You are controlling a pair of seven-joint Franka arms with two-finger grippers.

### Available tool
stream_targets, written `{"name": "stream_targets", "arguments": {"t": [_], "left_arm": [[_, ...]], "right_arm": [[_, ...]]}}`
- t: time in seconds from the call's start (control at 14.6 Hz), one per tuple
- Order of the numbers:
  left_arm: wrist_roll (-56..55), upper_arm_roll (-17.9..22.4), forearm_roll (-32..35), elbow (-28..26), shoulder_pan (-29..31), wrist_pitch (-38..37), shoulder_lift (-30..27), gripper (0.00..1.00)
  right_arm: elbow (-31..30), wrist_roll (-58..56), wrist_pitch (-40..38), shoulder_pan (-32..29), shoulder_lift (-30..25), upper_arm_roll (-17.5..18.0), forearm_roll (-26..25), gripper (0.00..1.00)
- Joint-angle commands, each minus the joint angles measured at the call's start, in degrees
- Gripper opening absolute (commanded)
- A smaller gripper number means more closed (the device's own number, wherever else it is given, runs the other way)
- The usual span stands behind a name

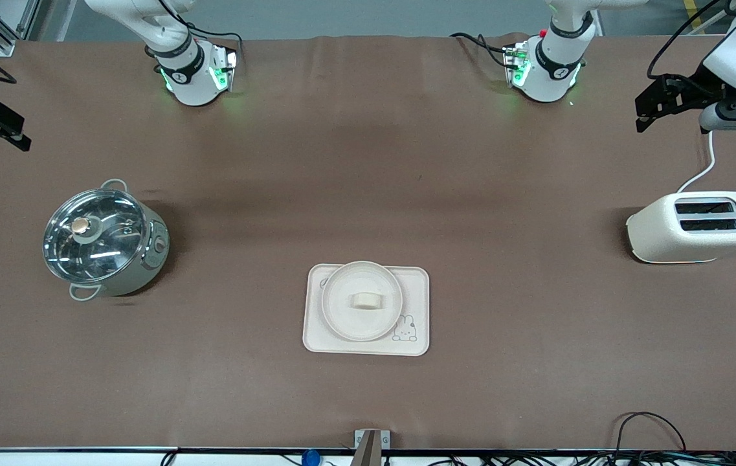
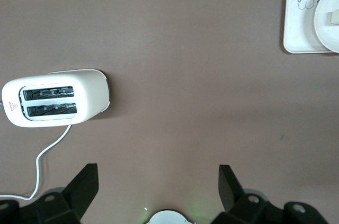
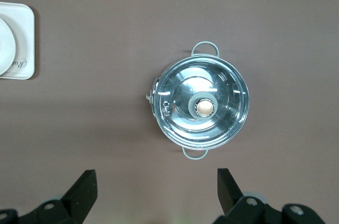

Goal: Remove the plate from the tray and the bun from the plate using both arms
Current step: 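Reach the right gripper toward the white plate on the tray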

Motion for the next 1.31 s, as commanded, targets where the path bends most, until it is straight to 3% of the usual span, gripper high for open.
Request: {"name": "stream_targets", "arguments": {"t": [0.0,0.14,0.41,0.76,1.1,1.24], "left_arm": [[0.89,0.00,0.40,1.48,0.11,-0.90,0.81,1.00],[0.98,0.00,0.48,1.48,0.20,-0.90,0.81,1.00],[0.37,0.00,0.22,2.89,0.55,-0.81,2.04,1.00],[0.54,0.00,0.22,2.45,0.46,0.06,2.48,1.00],[0.46,0.26,0.40,2.27,0.81,1.82,5.28,1.00],[0.45,0.44,0.40,2.27,1.16,3.40,6.61,1.00]], "right_arm": [[1.39,0.54,-0.62,0.80,2.90,0.51,-1.45,1.00],[1.03,0.98,-0.01,0.72,3.78,0.60,-0.93,1.00],[1.03,1.07,7.70,1.42,11.23,0.69,13.47,1.00],[1.21,6.59,27.28,10.53,26.25,0.69,29.11,1.00],[3.04,11.17,47.07,21.00,41.38,0.69,38.70,1.00],[5.50,11.44,51.83,23.73,46.57,0.69,39.94,1.00]]}}
